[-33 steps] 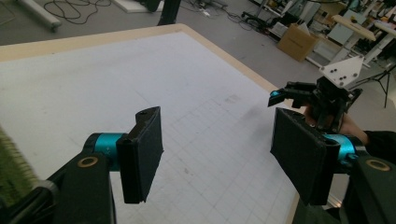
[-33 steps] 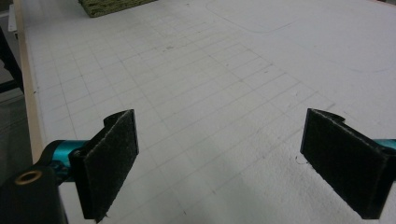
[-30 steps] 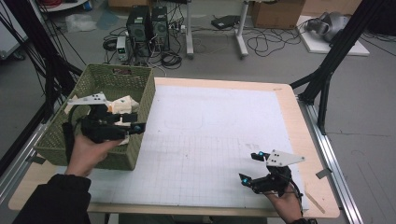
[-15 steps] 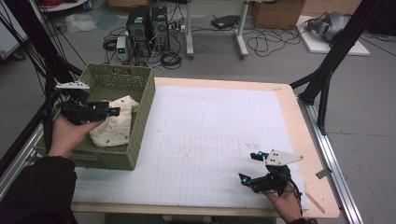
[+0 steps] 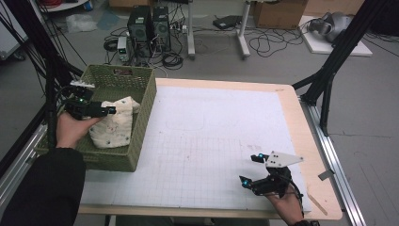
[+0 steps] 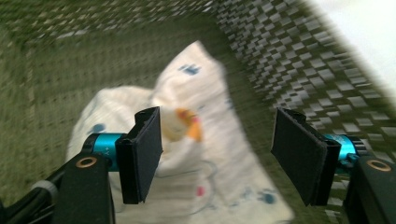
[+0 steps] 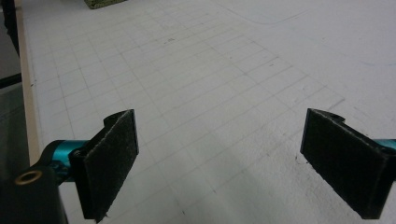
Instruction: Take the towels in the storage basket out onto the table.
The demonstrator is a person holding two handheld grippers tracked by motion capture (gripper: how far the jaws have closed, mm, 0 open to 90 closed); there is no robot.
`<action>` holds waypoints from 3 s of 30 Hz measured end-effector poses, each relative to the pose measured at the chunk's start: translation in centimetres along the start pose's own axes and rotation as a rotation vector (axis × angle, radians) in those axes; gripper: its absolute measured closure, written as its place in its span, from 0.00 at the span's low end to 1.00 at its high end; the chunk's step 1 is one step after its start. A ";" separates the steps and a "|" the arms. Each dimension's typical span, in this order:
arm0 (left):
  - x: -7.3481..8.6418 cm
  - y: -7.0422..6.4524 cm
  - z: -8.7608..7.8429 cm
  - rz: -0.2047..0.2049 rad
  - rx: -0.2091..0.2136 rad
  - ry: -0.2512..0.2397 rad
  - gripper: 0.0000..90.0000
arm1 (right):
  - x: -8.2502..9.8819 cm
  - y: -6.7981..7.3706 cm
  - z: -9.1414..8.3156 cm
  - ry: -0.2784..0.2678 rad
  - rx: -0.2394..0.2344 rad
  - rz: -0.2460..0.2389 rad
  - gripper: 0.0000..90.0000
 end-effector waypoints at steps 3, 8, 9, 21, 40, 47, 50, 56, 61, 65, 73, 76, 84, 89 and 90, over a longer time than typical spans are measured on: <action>0.6 0.6 0.9 -0.008 -0.046 0.055 0.37 | 0.1 0.1 0.1 0.006 -0.002 -0.003 0.12; 1.4 1.2 1.9 -0.027 -0.084 0.109 0.38 | 0.1 0.1 0.2 0.007 -0.005 -0.004 0.12; 1.6 1.3 2.1 -0.026 -0.091 0.125 0.38 | 0.1 0.1 0.2 0.009 -0.007 -0.003 0.12; 4.2 1.4 3.6 -0.095 -0.066 0.331 0.63 | 0.4 0.3 0.0 0.015 -0.009 -0.006 0.12; 2.6 -0.3 0.4 -0.057 0.004 0.217 0.92 | -0.1 0.6 -0.5 -0.009 -0.021 -0.016 0.12; 2.1 -0.6 -2.2 -0.071 0.033 0.141 0.92 | -0.2 0.8 -0.5 -0.013 -0.020 -0.028 0.12; 2.0 -0.6 -3.1 -0.069 0.039 0.128 0.92 | -0.3 0.8 -0.6 -0.016 -0.022 -0.025 0.12; 2.0 -0.6 -4.5 -0.084 0.061 0.091 0.92 | -0.3 0.9 -0.5 -0.011 -0.027 -0.026 0.12; 2.3 -0.6 -5.2 -0.100 0.081 0.079 0.92 | -0.4 1.0 -0.3 -0.011 -0.031 -0.031 0.12; 2.4 -0.6 -5.5 -0.112 0.098 0.066 0.92 | -0.5 1.1 -0.3 -0.011 -0.033 -0.035 0.12; 2.5 -0.7 -5.6 -0.122 0.123 0.057 0.92 | -0.5 1.1 -0.2 -0.008 -0.037 -0.033 0.12; 2.6 -0.9 -5.7 -0.130 0.135 0.051 0.92 | -0.5 1.1 -0.1 -0.005 -0.040 -0.031 0.12; 2.7 -0.9 -6.2 -0.188 0.211 0.008 0.92 | -0.4 1.3 0.0 -0.001 -0.046 -0.039 0.12; 2.4 -0.9 -6.4 -0.236 0.254 -0.039 0.92 | -0.2 1.3 -0.2 0.003 -0.047 -0.032 0.12; 2.3 -0.9 -6.4 -0.243 0.257 -0.045 0.92 | -0.2 1.3 -0.2 0.003 -0.047 -0.032 0.12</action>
Point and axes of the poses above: each handheld gripper's, and its own axes: z roughly forward along the jaws, x roughly out of its underside, y roughly to its left, the point moved 8 cm from there along z, roughly forward along the jaws, and after that the axes turned 9 degrees about z, right-handed, at the moved point
